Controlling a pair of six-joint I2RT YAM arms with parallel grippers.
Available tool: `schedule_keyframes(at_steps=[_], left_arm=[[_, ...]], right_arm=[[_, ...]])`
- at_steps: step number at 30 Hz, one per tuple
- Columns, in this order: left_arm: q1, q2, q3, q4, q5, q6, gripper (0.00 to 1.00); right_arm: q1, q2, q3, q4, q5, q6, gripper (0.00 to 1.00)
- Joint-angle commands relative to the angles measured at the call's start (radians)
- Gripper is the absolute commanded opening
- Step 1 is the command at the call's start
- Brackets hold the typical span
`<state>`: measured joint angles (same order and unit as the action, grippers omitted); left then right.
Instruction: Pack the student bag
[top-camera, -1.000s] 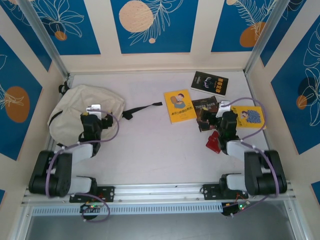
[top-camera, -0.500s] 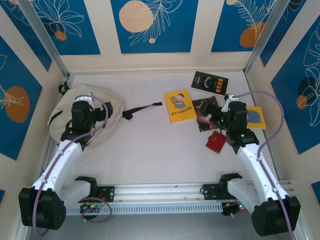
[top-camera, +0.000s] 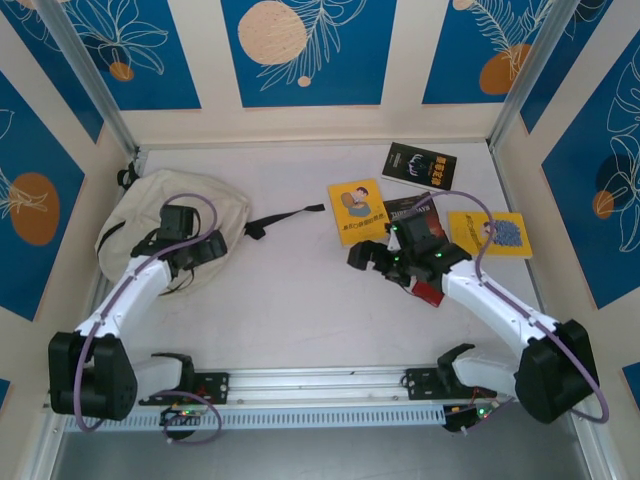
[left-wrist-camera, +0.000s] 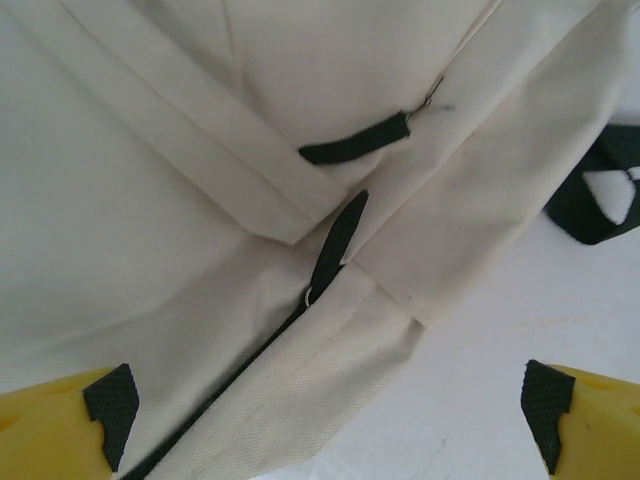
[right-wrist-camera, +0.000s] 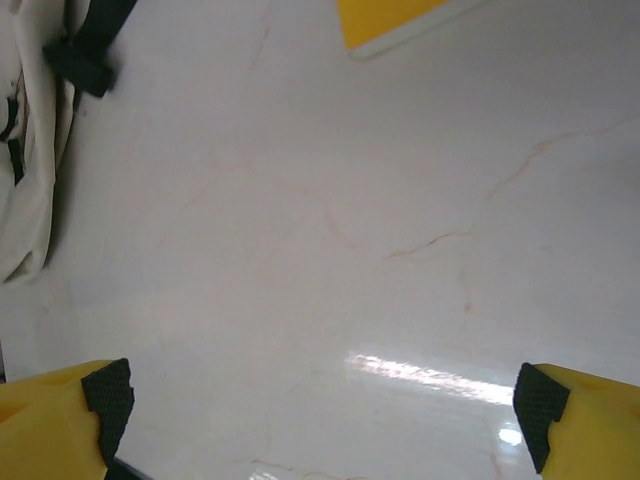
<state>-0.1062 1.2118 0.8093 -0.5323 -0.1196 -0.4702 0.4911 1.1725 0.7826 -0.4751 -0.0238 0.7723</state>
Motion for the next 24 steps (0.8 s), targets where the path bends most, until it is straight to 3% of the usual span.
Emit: schedule_keyframes(at_steps=[1, 10, 17, 24], left_arm=[[0.016, 0.036, -0.017, -0.037, 0.042, -0.024, 1.0], [0.016, 0.12, -0.058, -0.016, 0.079, -0.031, 1.0], [-0.008, 0.195, -0.085, 0.083, 0.226, -0.05, 1.0], [-0.181, 0.312, -0.026, 0.169, 0.284, -0.109, 1.0]], right_arm=[[0.057, 0.047, 0.041, 0.046, -0.022, 0.071, 1.0], [0.129, 0.186, 0.105, 0.09, -0.018, 0.09, 1.0], [0.128, 0.226, 0.138, 0.08, 0.019, 0.087, 1.0], [0.126, 0.231, 0.13, 0.056, 0.07, 0.119, 1.0]])
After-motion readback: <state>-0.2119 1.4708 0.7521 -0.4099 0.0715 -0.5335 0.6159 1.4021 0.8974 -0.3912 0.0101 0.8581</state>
